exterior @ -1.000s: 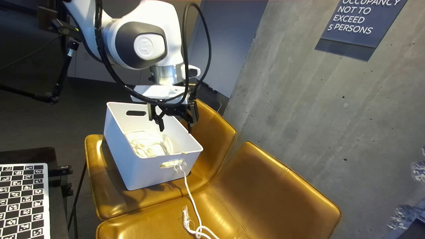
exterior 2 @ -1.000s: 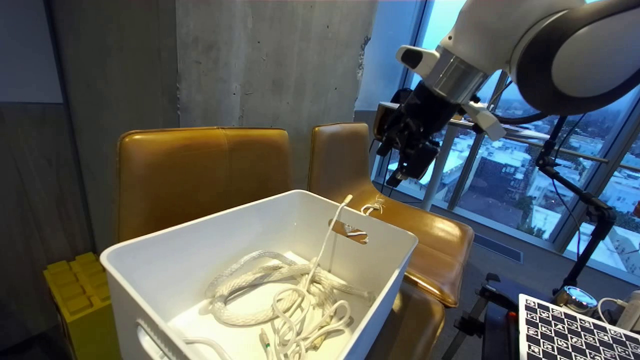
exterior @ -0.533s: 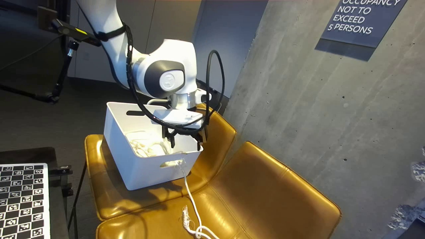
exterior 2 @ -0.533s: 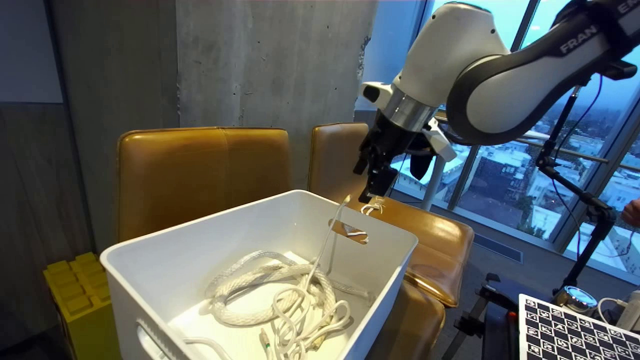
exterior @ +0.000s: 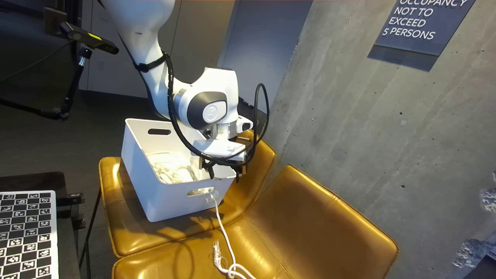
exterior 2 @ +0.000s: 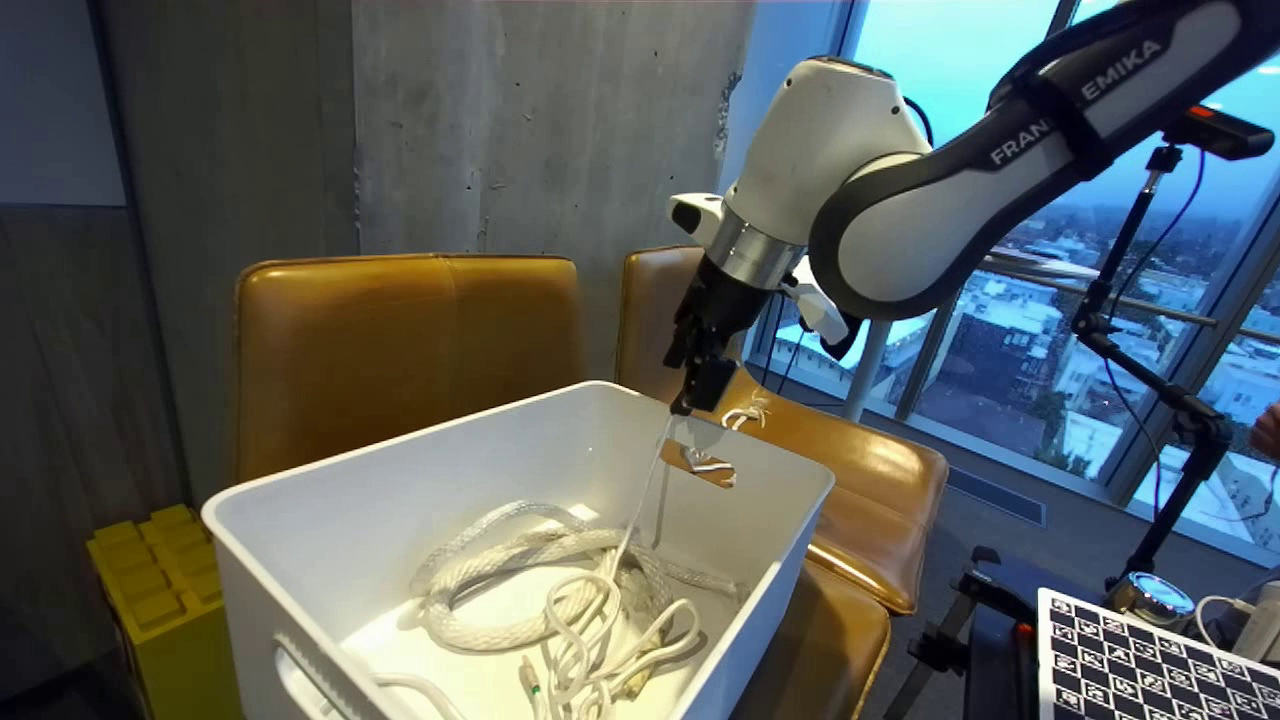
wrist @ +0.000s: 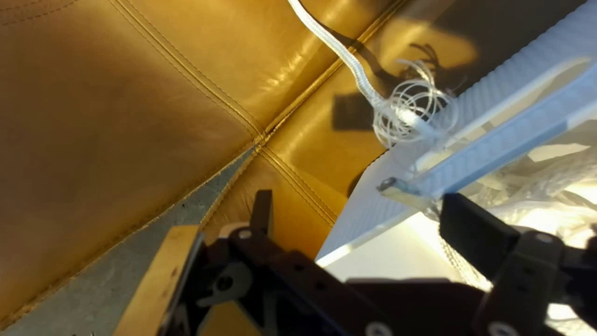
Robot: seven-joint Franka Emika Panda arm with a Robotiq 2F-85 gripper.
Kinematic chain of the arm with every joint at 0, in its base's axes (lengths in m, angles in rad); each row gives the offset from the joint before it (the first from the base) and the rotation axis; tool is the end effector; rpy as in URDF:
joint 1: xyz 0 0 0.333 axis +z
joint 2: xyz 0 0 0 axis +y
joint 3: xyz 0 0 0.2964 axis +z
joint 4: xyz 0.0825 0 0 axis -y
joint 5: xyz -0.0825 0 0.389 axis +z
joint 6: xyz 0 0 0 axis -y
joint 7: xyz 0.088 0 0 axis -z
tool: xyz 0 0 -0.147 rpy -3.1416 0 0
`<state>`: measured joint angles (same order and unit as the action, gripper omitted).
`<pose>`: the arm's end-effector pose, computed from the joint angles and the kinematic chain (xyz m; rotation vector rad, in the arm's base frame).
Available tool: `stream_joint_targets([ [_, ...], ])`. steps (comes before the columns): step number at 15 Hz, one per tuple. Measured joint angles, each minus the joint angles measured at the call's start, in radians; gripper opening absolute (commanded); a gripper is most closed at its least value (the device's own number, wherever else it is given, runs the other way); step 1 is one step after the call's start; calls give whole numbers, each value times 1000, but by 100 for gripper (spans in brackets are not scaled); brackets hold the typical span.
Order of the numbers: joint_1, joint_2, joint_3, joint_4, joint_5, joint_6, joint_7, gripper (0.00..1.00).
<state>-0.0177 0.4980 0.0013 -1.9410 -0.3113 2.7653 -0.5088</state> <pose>0.6579 -0.0023 0.1985 2.6707 1.0719 0.3931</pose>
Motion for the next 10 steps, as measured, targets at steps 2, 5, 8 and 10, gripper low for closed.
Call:
stream_joint_targets([
  [2, 1, 13, 9, 17, -1, -1, 0, 42],
  [5, 4, 23, 17, 29, -2, -5, 0, 21],
  [8, 5, 26, 27, 37, -2, -20, 0, 1],
  [10, 5, 26, 30, 46, -2, -32, 0, 0],
])
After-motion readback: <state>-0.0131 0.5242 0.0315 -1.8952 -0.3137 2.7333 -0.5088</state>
